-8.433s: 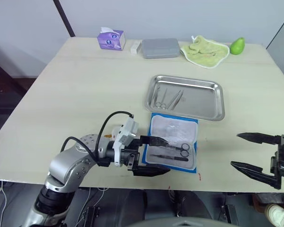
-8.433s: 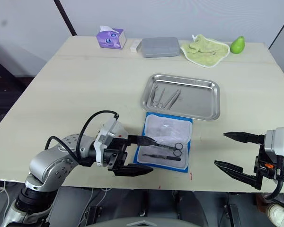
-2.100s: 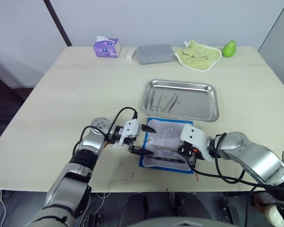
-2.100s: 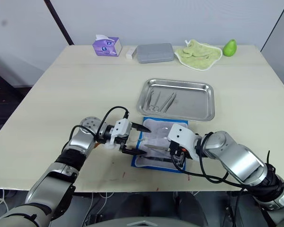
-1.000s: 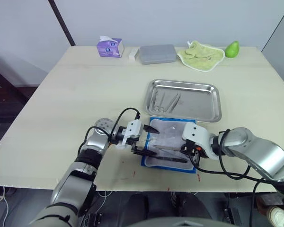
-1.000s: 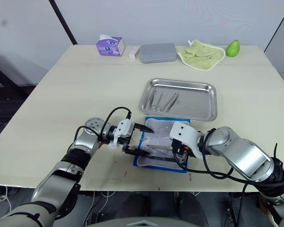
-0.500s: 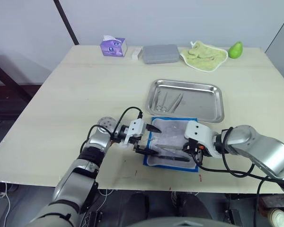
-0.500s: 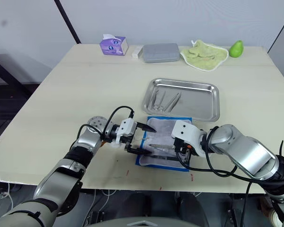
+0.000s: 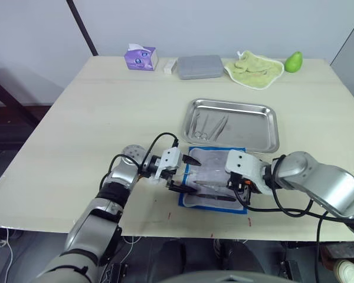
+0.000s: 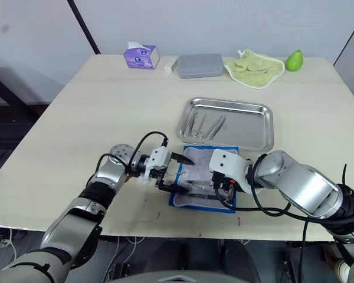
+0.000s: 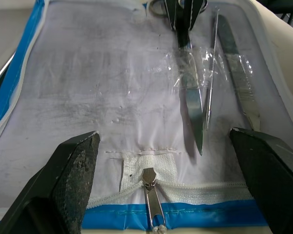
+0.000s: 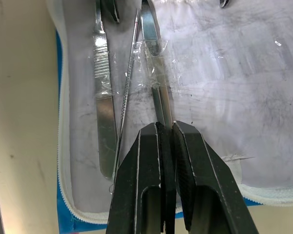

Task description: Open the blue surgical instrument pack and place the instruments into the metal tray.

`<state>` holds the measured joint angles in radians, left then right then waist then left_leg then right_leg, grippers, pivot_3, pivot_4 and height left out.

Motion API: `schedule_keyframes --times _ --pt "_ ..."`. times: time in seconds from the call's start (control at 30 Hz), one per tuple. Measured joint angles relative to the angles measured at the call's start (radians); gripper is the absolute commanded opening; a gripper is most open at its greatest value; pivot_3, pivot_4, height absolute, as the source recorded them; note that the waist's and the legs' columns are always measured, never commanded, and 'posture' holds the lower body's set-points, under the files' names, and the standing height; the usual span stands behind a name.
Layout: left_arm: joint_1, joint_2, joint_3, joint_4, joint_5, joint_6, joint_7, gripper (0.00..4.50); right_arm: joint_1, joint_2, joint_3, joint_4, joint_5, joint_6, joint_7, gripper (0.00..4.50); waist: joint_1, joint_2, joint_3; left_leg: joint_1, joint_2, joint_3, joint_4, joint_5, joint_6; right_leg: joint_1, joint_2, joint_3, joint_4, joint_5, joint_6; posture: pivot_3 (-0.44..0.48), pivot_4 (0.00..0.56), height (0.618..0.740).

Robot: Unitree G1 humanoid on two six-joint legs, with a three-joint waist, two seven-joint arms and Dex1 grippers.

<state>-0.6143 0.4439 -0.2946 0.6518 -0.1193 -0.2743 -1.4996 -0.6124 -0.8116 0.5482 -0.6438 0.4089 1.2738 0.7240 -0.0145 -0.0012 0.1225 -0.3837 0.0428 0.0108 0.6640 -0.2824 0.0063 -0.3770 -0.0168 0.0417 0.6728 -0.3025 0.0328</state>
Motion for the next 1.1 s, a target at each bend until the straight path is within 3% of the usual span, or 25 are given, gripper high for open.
schedule_keyframes --times 0.6,1.1 --pt "0.011 0.007 -0.004 -0.062 0.022 0.068 0.012 4.5 -0.01 0.006 0.063 0.035 -0.056 -0.056 0.013 0.04 0.0 -0.001 0.001 -0.001 0.0 -0.001 0.0 0.0 0.0 0.0 0.0 -0.001 -0.001 0.0 0.0 0.0 0.15 0.74" --pt "0.011 0.014 -0.022 -0.085 0.022 0.085 0.023 4.5 -0.071 0.004 0.083 0.017 -0.048 0.015 0.026 0.04 0.001 -0.001 0.001 -0.003 0.001 -0.003 0.0 0.0 0.001 0.0 -0.001 -0.003 -0.003 0.0 0.0 0.0 0.15 0.74"
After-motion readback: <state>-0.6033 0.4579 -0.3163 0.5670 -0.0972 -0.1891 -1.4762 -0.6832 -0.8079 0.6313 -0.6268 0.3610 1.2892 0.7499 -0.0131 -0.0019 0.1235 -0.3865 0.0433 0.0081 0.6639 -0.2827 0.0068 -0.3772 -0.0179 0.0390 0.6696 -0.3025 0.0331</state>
